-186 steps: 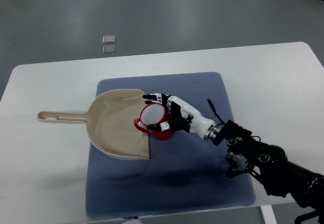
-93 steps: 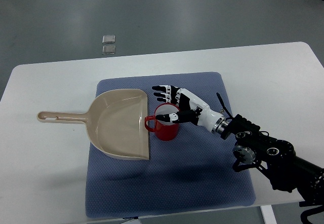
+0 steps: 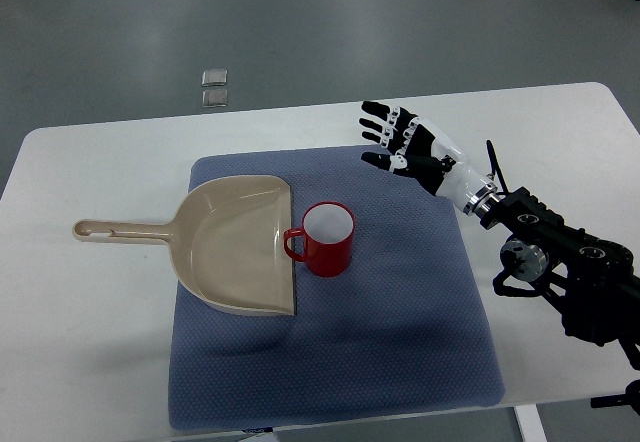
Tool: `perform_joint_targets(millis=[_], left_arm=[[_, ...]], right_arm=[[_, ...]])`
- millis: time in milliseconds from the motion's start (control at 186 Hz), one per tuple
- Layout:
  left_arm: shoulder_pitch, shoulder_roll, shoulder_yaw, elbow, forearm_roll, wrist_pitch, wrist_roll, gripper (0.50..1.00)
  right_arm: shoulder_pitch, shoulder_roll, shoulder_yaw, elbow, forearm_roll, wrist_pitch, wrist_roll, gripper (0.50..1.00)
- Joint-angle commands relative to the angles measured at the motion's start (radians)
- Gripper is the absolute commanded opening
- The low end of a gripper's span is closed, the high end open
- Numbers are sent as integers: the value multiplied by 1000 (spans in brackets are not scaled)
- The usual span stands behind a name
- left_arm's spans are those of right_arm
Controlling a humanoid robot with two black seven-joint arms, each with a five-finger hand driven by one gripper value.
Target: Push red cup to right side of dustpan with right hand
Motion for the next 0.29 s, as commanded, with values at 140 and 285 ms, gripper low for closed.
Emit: perform_joint_targets(millis=[140,285], left_arm=[[0,0,0,-2,0,0,0,1000],[0,0,0,-2,1,0,0,1000]], right_arm=[[5,16,21,-46,249,-4,-13,934],[-6,57,59,-57,277,-12,-8,936]])
